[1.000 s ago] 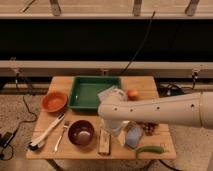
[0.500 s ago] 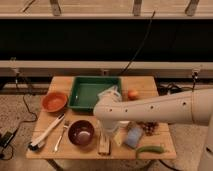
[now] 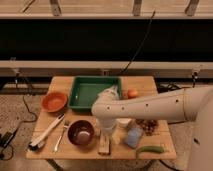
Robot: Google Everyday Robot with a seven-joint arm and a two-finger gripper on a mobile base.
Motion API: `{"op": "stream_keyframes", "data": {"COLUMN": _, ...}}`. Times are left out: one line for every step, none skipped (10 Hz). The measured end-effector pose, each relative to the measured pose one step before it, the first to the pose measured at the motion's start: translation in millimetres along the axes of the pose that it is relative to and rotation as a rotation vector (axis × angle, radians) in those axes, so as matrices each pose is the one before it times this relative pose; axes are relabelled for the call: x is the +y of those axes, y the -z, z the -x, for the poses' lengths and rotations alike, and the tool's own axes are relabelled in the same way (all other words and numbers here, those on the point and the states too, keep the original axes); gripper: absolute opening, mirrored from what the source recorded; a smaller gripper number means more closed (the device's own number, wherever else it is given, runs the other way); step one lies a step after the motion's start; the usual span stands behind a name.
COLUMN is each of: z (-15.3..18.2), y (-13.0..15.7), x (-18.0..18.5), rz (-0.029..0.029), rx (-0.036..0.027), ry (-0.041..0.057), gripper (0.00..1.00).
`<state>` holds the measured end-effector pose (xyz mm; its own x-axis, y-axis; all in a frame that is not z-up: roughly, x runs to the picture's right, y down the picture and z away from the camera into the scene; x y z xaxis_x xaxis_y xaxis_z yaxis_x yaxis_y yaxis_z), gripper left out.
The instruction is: Wipe tray with eraser
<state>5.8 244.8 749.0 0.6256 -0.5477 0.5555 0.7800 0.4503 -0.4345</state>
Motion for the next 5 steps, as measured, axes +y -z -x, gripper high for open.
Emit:
{"op": "stream_keyframes", "data": {"z": -2.12, "y": -0.3, "x": -1.41, "rz": -0.00085, "rx": -0.00402, "ry": -0.00411, "gripper": 0.8}}
{"op": "stream_keyframes", "data": {"z": -3.26, "y": -1.34, "x": -1.59, "rz": 0.00045, "rx": -0.00762, "ry": -0.0079, "gripper": 0.8}}
{"op": "stream_keyframes", "data": {"z": -3.52, "y": -2.21, "x": -0.91, "rz": 0.00186, "rx": -0.0063, "ry": -0.00915, "gripper": 0.8}}
{"op": "stream_keyframes", "data": {"z": -2.27, "y": -2.54, "x": -0.28, "rz": 0.00231, "rx": -0.00214, "ry": -0.00516, "gripper": 0.8}}
{"op": "stream_keyframes", "data": {"z": -0.9, "y": -2.83, "x": -0.34, "rz": 0.00336, "rx": -0.00036, "ry": -0.00172, "gripper": 0.8}}
